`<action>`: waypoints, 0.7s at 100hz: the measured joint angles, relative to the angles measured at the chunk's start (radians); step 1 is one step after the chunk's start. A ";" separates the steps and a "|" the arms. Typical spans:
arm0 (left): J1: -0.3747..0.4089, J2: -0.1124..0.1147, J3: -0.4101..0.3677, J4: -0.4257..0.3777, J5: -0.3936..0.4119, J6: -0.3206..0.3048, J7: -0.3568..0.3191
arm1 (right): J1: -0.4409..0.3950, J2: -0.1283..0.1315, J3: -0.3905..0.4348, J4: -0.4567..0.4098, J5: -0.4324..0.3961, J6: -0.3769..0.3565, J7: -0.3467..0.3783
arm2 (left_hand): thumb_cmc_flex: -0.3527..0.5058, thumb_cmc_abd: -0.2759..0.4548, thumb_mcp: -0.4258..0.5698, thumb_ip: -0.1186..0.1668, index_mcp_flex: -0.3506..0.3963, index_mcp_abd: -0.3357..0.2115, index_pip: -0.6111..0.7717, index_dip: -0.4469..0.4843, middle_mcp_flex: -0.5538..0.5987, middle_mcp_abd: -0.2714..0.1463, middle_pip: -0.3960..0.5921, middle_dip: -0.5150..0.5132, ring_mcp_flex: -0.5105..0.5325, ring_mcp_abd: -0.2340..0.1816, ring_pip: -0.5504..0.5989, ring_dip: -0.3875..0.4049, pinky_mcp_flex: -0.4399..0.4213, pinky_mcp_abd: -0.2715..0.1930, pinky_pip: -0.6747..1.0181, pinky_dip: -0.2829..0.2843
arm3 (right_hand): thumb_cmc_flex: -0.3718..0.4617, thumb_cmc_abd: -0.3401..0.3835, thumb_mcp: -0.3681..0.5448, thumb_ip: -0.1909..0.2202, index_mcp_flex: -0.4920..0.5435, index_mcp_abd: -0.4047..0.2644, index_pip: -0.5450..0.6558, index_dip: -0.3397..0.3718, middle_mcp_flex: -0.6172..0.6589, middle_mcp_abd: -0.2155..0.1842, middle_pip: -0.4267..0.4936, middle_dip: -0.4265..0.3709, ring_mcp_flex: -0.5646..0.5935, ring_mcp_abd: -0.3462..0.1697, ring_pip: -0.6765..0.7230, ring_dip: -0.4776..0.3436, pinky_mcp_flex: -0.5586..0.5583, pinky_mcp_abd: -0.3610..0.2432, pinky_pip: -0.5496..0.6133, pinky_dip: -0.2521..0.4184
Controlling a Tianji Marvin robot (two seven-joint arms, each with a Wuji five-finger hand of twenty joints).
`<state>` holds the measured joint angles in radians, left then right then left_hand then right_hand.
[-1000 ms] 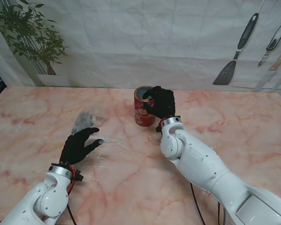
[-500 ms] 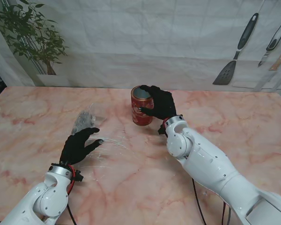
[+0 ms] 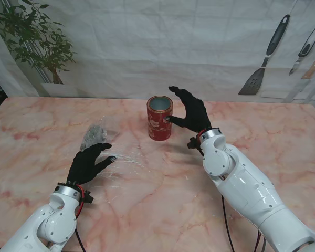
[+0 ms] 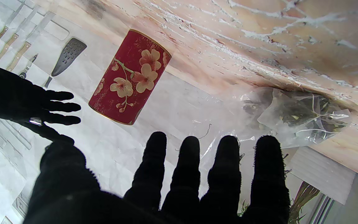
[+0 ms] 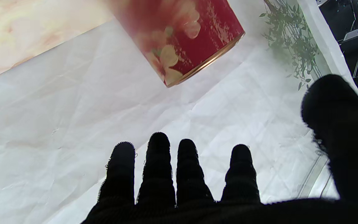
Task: Insert tea bags into the tea bag box
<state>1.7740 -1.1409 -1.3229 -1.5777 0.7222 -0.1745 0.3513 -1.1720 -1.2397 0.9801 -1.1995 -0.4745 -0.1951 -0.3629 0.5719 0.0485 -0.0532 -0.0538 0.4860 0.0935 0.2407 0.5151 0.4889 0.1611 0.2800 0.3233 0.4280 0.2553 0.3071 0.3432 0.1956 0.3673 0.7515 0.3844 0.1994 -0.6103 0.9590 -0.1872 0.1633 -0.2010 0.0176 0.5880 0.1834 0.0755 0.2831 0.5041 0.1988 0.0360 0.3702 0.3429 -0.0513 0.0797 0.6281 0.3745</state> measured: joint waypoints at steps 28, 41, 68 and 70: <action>0.000 0.000 0.002 0.000 0.001 0.000 0.001 | -0.112 0.029 0.106 -0.090 -0.018 -0.003 0.016 | 0.000 0.000 0.000 0.000 0.000 0.000 0.000 0.000 0.000 0.000 0.000 0.000 0.000 0.000 0.000 0.000 0.000 0.000 0.000 0.000 | 0.005 0.000 -0.013 0.000 0.000 0.012 0.006 0.040 0.000 0.000 0.024 0.002 0.000 -0.005 -0.008 0.000 0.006 -0.001 -0.021 0.011; 0.000 0.000 0.002 0.000 0.004 0.000 0.003 | -0.158 0.035 0.137 -0.114 -0.013 -0.022 0.014 | 0.000 0.000 0.000 0.000 0.000 0.000 0.000 0.000 0.000 0.000 0.000 0.000 0.000 0.000 0.000 0.000 0.000 0.000 0.000 0.000 | 0.016 0.001 -0.028 0.000 0.012 0.012 0.029 0.061 0.000 0.000 0.035 0.002 0.000 -0.005 -0.009 0.000 0.008 -0.001 -0.022 0.012; 0.002 0.000 0.001 -0.001 0.005 0.000 0.007 | -0.262 0.048 0.194 -0.160 0.007 -0.099 0.040 | 0.000 0.000 0.000 0.000 0.000 0.000 0.000 0.000 0.000 0.000 0.000 0.000 0.000 0.000 0.000 0.000 0.000 0.000 0.000 0.000 | 0.053 0.004 -0.062 0.000 0.023 0.022 0.049 0.081 0.000 0.000 0.061 0.002 0.000 -0.005 -0.009 0.000 0.014 -0.002 -0.030 0.025; 0.002 0.000 0.001 -0.001 0.005 0.000 0.007 | -0.267 0.049 0.196 -0.161 0.006 -0.100 0.040 | 0.000 0.000 0.000 0.000 0.000 0.000 0.000 0.000 0.000 0.000 0.000 0.000 0.000 0.000 0.000 0.000 0.000 0.000 0.000 0.000 | 0.053 0.004 -0.074 0.000 0.023 0.022 0.049 0.085 0.000 0.000 0.061 0.002 0.000 -0.005 -0.009 0.000 0.014 -0.002 -0.030 0.025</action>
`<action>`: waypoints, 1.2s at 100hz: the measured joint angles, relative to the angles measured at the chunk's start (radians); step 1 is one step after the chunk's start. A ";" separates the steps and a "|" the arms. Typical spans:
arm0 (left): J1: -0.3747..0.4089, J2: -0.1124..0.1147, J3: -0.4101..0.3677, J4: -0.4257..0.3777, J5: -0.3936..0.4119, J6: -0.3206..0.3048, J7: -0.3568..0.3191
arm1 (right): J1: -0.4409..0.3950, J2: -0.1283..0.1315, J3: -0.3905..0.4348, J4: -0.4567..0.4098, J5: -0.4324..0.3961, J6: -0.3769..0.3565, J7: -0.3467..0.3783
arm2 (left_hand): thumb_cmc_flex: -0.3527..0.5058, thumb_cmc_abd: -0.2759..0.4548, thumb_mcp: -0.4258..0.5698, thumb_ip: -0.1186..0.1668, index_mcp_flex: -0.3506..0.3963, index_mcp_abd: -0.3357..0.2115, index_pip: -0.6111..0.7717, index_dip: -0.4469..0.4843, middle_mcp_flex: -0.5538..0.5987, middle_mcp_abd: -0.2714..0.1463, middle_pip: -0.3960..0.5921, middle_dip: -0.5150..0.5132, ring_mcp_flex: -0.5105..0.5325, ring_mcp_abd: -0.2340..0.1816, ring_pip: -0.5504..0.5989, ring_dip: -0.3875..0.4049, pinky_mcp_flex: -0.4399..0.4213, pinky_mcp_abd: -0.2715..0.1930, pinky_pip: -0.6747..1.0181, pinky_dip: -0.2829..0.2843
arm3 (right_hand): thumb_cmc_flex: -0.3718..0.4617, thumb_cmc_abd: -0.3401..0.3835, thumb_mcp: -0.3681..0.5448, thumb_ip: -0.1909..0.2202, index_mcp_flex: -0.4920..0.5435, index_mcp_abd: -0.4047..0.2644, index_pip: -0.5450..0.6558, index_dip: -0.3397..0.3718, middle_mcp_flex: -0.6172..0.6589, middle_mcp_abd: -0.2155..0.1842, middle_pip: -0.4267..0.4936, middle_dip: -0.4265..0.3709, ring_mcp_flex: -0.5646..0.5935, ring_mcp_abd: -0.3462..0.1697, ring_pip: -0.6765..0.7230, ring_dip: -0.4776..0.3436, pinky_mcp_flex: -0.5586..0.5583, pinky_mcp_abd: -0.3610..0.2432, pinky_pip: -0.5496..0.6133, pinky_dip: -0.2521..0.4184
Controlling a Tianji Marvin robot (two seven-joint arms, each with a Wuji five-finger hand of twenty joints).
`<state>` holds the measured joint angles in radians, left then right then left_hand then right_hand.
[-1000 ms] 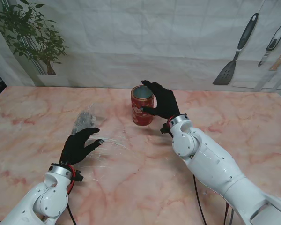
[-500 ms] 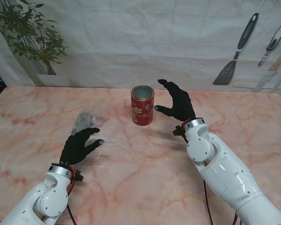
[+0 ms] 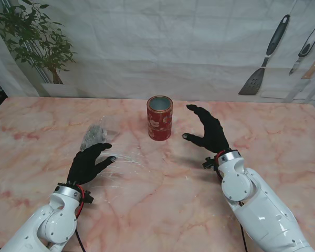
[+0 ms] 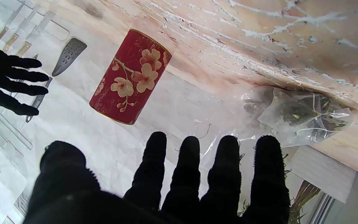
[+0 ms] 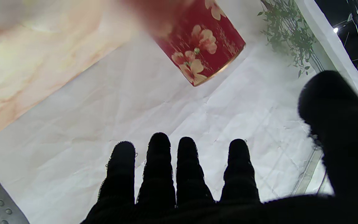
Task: Insert tea bags into the tea bag box
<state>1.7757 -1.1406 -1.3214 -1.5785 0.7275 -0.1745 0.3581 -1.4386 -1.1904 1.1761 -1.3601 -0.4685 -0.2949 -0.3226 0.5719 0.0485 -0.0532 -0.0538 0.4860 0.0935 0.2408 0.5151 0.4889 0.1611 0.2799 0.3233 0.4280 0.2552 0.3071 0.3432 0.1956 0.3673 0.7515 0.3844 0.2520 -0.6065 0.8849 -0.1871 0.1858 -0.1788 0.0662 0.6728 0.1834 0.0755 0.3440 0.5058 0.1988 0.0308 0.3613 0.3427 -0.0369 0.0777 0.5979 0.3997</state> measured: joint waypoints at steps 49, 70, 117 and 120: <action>0.003 0.000 -0.001 -0.002 0.002 0.000 0.007 | -0.125 0.015 0.057 -0.025 -0.002 -0.037 0.017 | 0.000 0.000 0.000 0.000 0.000 0.000 0.000 0.000 0.000 0.000 0.000 0.000 0.000 0.000 0.000 0.000 0.000 0.000 0.000 0.000 | 0.026 0.036 -0.062 0.000 0.050 0.016 0.101 0.021 0.000 0.000 0.086 0.000 0.010 -0.013 -0.021 -0.001 0.010 -0.011 -0.025 0.029; 0.004 0.000 -0.001 -0.003 0.002 -0.002 0.004 | -0.149 0.016 0.056 -0.013 0.045 -0.069 0.032 | 0.000 0.000 0.000 0.000 0.004 0.000 0.001 0.000 0.000 0.000 0.000 0.000 0.000 0.000 0.000 0.000 0.000 0.000 0.000 0.000 | 0.039 0.050 -0.077 0.019 0.047 0.028 0.262 -0.067 0.000 -0.001 0.113 -0.015 0.011 -0.014 -0.024 -0.001 0.014 -0.012 -0.050 0.050; 0.003 0.005 0.003 -0.032 0.091 0.104 -0.013 | -0.170 0.025 0.074 -0.026 0.030 -0.048 0.068 | -0.011 0.000 0.000 0.000 0.016 0.015 0.015 0.010 0.032 0.000 0.034 0.022 0.052 0.027 0.053 0.086 0.050 -0.041 0.247 0.147 | 0.050 0.061 -0.086 0.019 0.007 0.038 0.400 -0.166 0.000 -0.001 0.113 -0.024 0.011 -0.022 -0.034 -0.001 0.015 -0.012 -0.072 0.074; 0.001 0.007 0.003 -0.041 0.124 0.140 -0.029 | -0.171 0.025 0.075 -0.026 0.029 -0.046 0.068 | -0.026 0.000 0.000 0.000 0.017 0.027 0.015 0.013 0.040 0.000 0.050 0.038 0.064 0.030 0.072 0.104 0.062 -0.055 0.294 0.192 | 0.050 0.061 -0.086 0.019 0.007 0.038 0.401 -0.169 0.000 -0.001 0.113 -0.024 0.011 -0.022 -0.034 -0.001 0.015 -0.012 -0.072 0.075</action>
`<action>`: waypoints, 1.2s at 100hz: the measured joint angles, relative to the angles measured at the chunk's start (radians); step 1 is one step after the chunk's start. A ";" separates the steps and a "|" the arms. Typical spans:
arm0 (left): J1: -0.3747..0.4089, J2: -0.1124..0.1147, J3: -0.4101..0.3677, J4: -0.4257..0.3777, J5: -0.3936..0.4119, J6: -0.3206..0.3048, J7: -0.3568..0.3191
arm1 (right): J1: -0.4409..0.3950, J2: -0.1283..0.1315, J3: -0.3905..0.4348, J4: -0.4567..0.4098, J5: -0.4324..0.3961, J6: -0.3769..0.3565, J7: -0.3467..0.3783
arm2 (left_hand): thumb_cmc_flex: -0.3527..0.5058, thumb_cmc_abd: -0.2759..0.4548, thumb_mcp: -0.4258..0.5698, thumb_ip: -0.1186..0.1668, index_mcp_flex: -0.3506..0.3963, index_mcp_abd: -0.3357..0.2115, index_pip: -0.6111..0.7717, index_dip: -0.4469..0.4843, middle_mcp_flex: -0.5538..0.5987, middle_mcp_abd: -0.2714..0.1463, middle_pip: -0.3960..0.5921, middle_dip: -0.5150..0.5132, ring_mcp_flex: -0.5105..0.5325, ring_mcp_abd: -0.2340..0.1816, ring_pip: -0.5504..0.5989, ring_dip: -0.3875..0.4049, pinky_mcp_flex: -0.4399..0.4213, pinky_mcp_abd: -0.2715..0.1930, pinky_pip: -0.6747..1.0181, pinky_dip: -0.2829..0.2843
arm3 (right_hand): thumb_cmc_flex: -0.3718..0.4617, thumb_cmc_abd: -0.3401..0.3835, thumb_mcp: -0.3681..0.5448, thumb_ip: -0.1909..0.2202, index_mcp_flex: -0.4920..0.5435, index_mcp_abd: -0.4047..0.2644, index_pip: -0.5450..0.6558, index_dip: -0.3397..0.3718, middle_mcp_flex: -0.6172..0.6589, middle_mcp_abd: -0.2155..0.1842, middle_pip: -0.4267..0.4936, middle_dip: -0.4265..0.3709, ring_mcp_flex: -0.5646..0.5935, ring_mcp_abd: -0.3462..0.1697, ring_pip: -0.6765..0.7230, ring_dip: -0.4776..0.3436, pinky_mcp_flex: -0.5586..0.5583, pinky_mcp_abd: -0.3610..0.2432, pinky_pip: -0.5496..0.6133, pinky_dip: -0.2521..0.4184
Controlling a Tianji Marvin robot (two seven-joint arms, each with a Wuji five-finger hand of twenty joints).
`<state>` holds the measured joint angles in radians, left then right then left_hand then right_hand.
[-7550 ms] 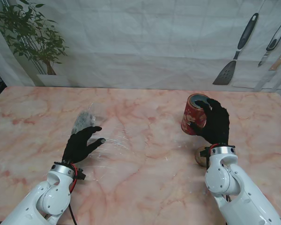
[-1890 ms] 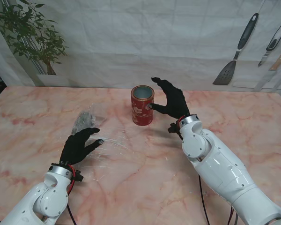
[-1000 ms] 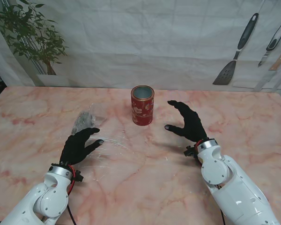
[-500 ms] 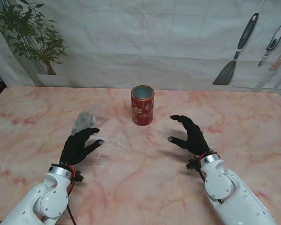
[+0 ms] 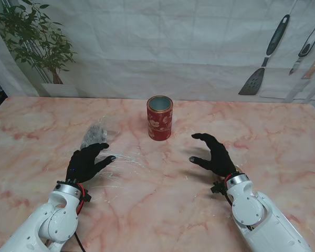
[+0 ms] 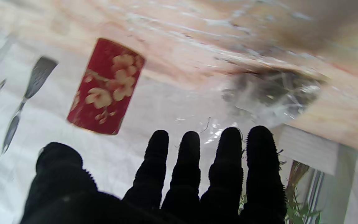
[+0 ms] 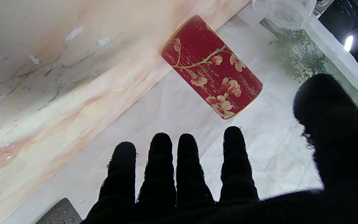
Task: Insert tea bags into the tea bag box
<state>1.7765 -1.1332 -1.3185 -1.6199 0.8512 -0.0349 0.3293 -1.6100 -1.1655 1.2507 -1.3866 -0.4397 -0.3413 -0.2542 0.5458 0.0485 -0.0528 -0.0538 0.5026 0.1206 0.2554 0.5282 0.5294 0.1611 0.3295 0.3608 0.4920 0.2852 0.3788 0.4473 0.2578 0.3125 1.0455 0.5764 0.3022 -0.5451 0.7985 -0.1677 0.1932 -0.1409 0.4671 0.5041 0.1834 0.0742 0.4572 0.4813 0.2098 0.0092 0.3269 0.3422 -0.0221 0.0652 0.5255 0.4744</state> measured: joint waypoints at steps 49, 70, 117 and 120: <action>-0.108 0.032 0.020 -0.086 0.106 0.277 -0.179 | 0.001 0.002 0.000 0.004 0.016 -0.002 0.014 | -0.132 -0.037 0.009 0.002 0.108 0.100 0.069 0.105 0.059 0.021 0.178 0.192 0.107 0.003 0.369 0.461 0.399 -0.212 0.607 0.078 | 0.000 0.000 -0.001 0.000 0.000 0.000 0.026 -0.029 0.000 -0.001 0.000 0.000 0.000 0.000 0.000 0.000 0.000 -0.001 -0.001 0.001; -0.240 0.039 0.091 -0.026 0.117 0.404 -0.269 | 0.000 0.003 0.001 0.004 0.023 -0.002 0.024 | -0.181 -0.049 0.010 0.002 0.145 0.135 0.117 0.148 0.090 0.047 0.252 0.237 0.153 0.003 0.444 0.510 0.503 -0.254 0.649 0.024 | 0.000 0.000 -0.001 0.000 0.000 0.000 0.037 -0.032 0.000 -0.001 0.000 0.000 0.000 0.000 0.000 0.000 0.000 -0.001 -0.001 0.001; -0.504 0.055 0.331 0.131 0.189 0.579 -0.391 | -0.004 0.004 0.008 0.003 0.039 -0.002 0.042 | -0.203 -0.049 0.010 0.002 0.164 0.147 0.163 0.182 0.118 0.059 0.277 0.253 0.177 0.027 0.469 0.511 0.553 -0.326 0.669 -0.015 | 0.000 0.023 -0.011 0.000 -0.001 0.004 0.046 -0.044 0.000 -0.001 0.000 0.000 0.000 0.000 0.000 0.000 0.000 -0.002 -0.002 0.011; -0.517 0.055 0.346 0.147 0.207 0.580 -0.389 | -0.005 0.004 0.009 0.003 0.040 -0.002 0.044 | -0.203 -0.049 0.010 0.002 0.164 0.147 0.173 0.188 0.118 0.059 0.283 0.260 0.181 0.027 0.469 0.511 0.557 -0.328 0.669 -0.015 | 0.000 0.023 -0.011 0.000 -0.001 0.004 0.046 -0.045 0.000 -0.001 0.000 0.000 0.000 0.000 0.000 0.000 0.000 -0.002 -0.002 0.011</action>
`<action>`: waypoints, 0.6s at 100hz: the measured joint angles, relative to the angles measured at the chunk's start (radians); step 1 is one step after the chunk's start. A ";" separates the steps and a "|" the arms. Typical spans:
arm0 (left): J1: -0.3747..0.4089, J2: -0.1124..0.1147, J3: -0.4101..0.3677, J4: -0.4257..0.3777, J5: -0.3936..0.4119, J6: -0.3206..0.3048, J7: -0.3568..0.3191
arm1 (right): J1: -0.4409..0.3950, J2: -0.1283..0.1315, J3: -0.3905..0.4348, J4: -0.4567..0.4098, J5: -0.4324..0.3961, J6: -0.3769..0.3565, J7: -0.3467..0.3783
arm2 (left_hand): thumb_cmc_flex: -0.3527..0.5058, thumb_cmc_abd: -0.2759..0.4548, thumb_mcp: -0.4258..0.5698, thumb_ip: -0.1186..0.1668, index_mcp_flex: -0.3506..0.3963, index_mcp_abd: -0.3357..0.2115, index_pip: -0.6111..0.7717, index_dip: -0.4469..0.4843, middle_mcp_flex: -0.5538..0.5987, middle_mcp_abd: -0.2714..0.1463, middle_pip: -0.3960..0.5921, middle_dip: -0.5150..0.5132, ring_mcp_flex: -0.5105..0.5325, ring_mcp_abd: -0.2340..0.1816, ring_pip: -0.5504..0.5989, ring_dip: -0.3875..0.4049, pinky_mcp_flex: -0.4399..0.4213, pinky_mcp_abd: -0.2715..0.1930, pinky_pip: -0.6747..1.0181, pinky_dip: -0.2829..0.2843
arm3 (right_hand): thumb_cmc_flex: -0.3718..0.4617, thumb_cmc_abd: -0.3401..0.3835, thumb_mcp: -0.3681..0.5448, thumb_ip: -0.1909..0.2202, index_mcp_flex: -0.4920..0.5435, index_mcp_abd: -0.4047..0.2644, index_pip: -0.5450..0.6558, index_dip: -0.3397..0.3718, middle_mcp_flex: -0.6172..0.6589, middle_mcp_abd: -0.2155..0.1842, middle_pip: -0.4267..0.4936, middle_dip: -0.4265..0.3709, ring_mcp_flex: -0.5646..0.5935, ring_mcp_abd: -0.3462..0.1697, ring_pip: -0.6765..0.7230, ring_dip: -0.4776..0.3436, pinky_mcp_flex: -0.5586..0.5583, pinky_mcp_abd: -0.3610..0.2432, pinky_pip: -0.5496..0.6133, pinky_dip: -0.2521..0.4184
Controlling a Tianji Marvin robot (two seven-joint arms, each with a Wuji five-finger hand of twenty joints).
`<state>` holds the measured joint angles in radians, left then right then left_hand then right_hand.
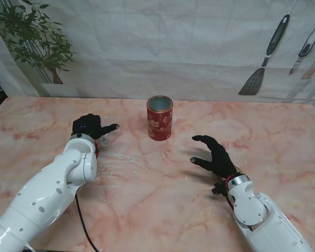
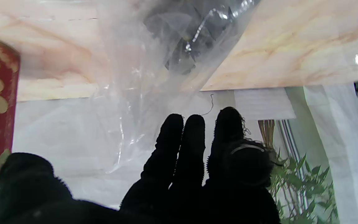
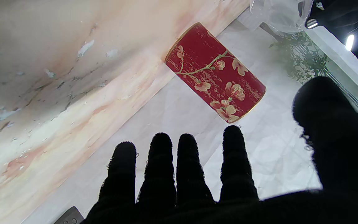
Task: Insert tea bags into the tea bag box
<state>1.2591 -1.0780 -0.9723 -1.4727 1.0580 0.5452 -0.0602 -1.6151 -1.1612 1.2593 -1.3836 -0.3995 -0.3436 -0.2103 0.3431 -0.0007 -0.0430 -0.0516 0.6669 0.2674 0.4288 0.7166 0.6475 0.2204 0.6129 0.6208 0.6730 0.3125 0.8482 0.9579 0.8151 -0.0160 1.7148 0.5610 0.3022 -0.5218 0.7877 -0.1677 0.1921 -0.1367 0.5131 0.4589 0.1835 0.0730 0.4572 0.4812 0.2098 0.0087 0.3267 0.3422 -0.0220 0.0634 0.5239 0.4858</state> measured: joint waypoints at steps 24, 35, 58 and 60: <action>-0.064 0.000 0.052 0.103 0.093 -0.015 0.031 | -0.004 0.002 0.005 0.000 0.004 -0.006 0.007 | 0.017 -0.036 -0.002 0.000 -0.004 0.000 0.046 0.023 0.002 0.000 0.016 0.002 0.025 -0.012 0.001 0.000 0.023 -0.023 0.000 -0.026 | 0.000 0.000 -0.023 0.000 -0.001 0.008 0.002 -0.009 0.000 0.000 -0.005 0.000 0.000 0.000 0.000 0.000 0.000 0.000 0.000 0.000; -0.067 0.005 0.051 0.111 0.127 -0.034 0.023 | -0.004 0.003 0.005 0.002 0.007 -0.015 0.010 | 0.130 -0.064 0.016 0.018 -0.004 -0.013 0.077 0.023 0.002 -0.007 0.024 0.003 0.047 -0.037 0.025 0.000 0.043 -0.046 0.000 -0.047 | 0.000 0.000 -0.023 0.000 -0.001 0.009 0.002 -0.010 0.000 0.000 -0.005 0.000 0.000 0.000 0.000 0.000 0.000 0.000 -0.015 0.000; -0.041 0.015 0.011 0.108 0.212 -0.078 0.038 | -0.001 0.004 0.003 0.008 0.011 -0.023 0.016 | 0.331 -0.102 0.076 0.048 -0.018 -0.047 0.134 0.010 0.002 -0.043 0.031 0.003 0.068 -0.074 0.025 -0.025 0.057 -0.065 0.000 -0.068 | 0.000 0.000 -0.031 0.000 -0.001 0.009 0.003 -0.011 0.000 0.000 -0.005 0.000 0.000 0.000 0.000 0.000 0.000 0.000 -0.016 0.001; -0.039 0.016 0.008 0.107 0.216 -0.081 0.038 | -0.001 0.004 0.003 0.009 0.011 -0.023 0.017 | 0.341 -0.104 0.091 0.048 -0.017 -0.050 0.141 0.005 0.002 -0.047 0.032 0.003 0.068 -0.075 0.025 -0.029 0.057 -0.065 0.000 -0.069 | 0.000 0.000 -0.031 0.000 -0.001 0.009 0.003 -0.011 0.000 0.000 -0.005 0.000 0.000 0.000 0.000 0.000 0.000 0.000 -0.016 0.001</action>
<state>1.2205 -1.0619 -0.9641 -1.3658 1.2736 0.4642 -0.0226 -1.6157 -1.1573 1.2621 -1.3748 -0.3881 -0.3667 -0.1937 0.6838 -0.1045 0.0476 -0.0041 0.6495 0.2172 0.5698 0.7213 0.6497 0.1738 0.6448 0.6233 0.7412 0.2378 0.8728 0.9290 0.8720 -0.0813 1.7151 0.4922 0.3022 -0.5217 0.7564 -0.1675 0.1915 -0.1273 0.5160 0.4482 0.1835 0.0730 0.4524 0.4812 0.2099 0.0086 0.3267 0.3422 -0.0220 0.0629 0.5080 0.4864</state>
